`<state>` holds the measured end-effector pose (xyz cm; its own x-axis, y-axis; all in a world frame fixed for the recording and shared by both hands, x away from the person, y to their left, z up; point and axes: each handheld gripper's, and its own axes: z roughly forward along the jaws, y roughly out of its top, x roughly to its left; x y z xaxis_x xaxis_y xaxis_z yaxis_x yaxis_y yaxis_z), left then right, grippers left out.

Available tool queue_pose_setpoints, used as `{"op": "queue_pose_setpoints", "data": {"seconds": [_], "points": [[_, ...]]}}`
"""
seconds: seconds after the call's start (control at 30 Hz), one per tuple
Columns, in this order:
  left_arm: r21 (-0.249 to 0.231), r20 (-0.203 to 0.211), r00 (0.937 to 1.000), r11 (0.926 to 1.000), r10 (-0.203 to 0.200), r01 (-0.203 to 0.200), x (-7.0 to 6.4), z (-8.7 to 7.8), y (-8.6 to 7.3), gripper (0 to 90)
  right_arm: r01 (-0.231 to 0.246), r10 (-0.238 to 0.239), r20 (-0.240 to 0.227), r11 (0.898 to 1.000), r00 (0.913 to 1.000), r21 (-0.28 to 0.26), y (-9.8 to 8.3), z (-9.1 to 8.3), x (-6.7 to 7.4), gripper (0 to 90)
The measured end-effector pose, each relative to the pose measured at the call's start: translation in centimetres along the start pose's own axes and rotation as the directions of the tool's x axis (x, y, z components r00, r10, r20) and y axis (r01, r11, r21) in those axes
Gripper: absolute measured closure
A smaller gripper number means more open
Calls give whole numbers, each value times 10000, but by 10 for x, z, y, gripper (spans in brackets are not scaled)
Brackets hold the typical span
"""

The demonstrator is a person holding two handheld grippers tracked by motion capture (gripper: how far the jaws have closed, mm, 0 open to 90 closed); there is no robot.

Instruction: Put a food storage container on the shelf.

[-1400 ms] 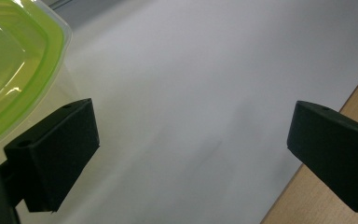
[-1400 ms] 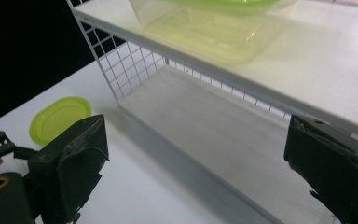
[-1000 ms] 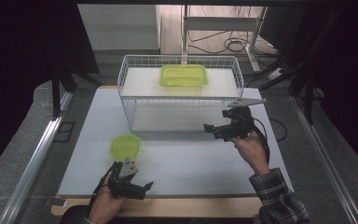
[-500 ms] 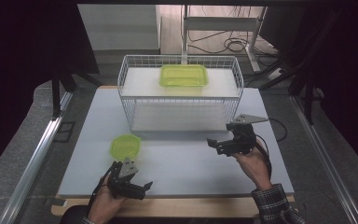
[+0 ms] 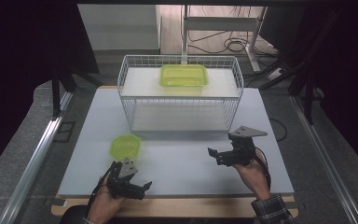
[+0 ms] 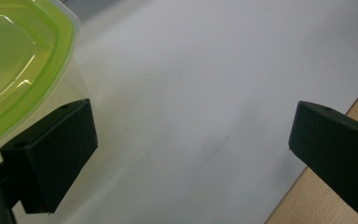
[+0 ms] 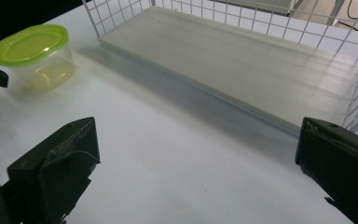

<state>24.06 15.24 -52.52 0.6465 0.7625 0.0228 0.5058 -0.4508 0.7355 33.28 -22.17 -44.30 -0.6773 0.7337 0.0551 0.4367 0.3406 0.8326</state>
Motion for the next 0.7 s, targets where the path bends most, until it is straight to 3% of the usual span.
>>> {"op": "queue_pose_setpoints", "data": {"seconds": [0.2, 0.7], "points": [[48, -93, 9999, 9999, 115, -114, 0, 0, 0, 11, 112, -114, 163, 9998, 9998, 137, -12, 2, 3, 0], [6, -114, 9997, 9997, 230, -230, -1, -1, 0, 13, 533, -534, -18, 9933, 9986, 1028, -48, 13, 13, 0]]}}
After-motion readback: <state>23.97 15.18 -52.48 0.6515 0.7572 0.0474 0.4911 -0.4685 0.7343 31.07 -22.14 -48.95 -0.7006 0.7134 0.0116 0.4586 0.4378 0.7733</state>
